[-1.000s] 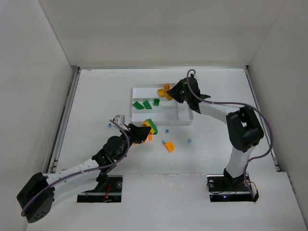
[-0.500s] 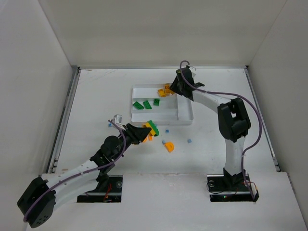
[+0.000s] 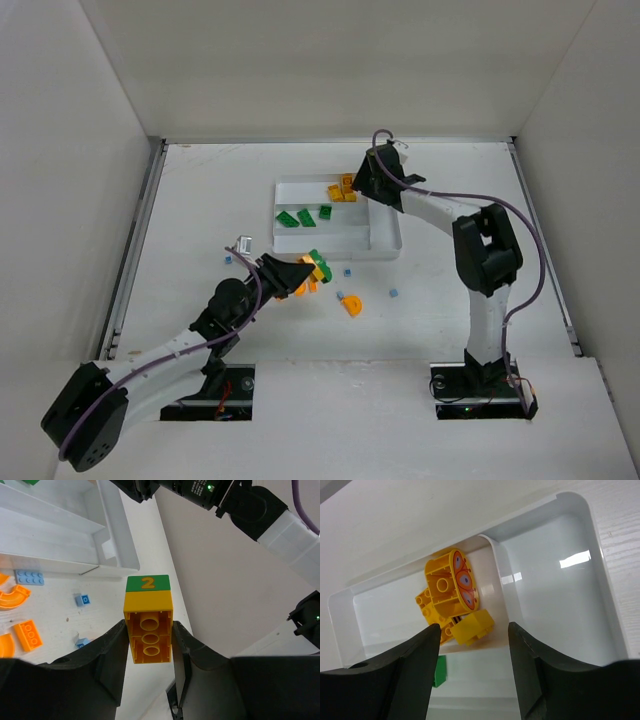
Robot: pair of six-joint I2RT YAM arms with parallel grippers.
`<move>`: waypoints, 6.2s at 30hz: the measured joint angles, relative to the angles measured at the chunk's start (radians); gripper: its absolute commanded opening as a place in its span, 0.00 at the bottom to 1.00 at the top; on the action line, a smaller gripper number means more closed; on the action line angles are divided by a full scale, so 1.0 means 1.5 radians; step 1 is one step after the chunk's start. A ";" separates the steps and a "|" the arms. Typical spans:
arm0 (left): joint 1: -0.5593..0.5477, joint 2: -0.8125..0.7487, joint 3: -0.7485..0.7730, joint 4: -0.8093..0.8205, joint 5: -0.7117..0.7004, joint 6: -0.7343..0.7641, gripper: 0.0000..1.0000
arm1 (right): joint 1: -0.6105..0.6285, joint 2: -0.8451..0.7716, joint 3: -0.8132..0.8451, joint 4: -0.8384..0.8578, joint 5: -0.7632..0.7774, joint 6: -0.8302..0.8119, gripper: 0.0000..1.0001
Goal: Sort the legos into containers by color
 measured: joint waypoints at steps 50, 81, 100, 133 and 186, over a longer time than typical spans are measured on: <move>0.084 0.144 0.028 0.269 0.110 -0.219 0.21 | 0.213 -0.444 -0.737 0.856 -0.322 0.385 0.57; 0.141 0.132 -0.015 0.257 0.141 -0.194 0.20 | 0.182 -0.504 -0.697 0.628 -0.264 0.241 0.41; 0.160 0.138 -0.025 0.238 0.157 -0.144 0.21 | 0.104 -0.240 -0.329 0.166 -0.117 -0.039 0.44; 0.065 0.362 0.032 0.314 0.163 -0.152 0.22 | 0.119 -0.488 -0.643 0.511 -0.290 0.144 0.90; 0.057 0.292 0.050 0.334 0.168 -0.168 0.22 | 0.128 -0.348 -0.734 0.911 -0.386 0.392 0.40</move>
